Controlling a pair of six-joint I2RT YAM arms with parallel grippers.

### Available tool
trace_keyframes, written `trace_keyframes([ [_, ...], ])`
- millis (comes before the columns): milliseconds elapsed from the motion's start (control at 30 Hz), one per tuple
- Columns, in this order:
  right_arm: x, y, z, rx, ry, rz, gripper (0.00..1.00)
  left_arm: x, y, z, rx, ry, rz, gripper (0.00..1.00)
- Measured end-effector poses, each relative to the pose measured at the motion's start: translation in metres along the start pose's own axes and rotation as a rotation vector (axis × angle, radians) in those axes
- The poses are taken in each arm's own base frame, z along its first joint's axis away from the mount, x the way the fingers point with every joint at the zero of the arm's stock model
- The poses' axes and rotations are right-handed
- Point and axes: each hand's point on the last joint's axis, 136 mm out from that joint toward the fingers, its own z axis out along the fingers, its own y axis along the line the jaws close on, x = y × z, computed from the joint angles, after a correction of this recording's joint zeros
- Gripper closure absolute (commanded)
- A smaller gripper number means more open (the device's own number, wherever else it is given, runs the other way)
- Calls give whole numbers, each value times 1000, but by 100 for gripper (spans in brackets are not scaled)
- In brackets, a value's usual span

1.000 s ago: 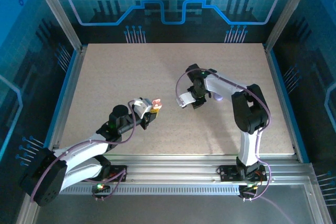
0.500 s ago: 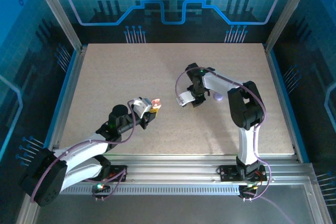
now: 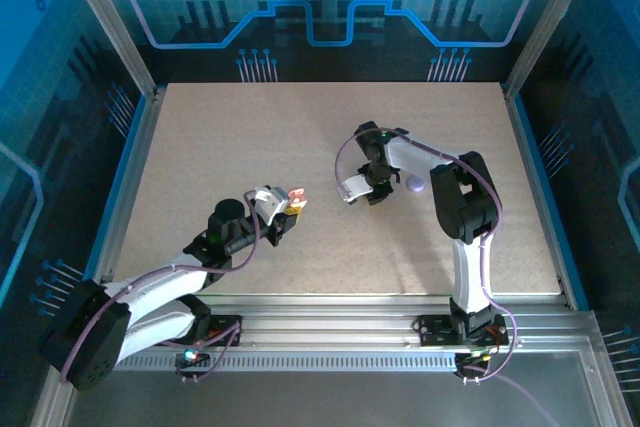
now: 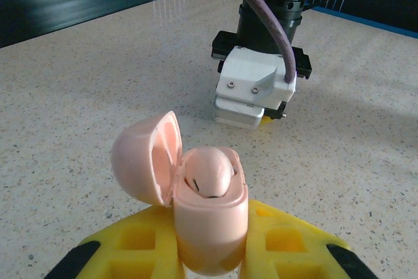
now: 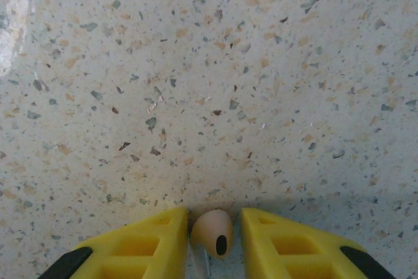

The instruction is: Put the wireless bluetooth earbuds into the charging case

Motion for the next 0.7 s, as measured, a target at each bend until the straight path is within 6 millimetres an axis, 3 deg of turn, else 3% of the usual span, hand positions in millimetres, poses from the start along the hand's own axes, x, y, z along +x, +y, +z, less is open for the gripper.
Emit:
trace_keyframes([
  [333,2,1,0,-6,-1,7,84,6,2,2,-3,19,-7,88],
  [700,1,0,-2,-1,-4,24,87,9,2,4,0,30,-9,88],
])
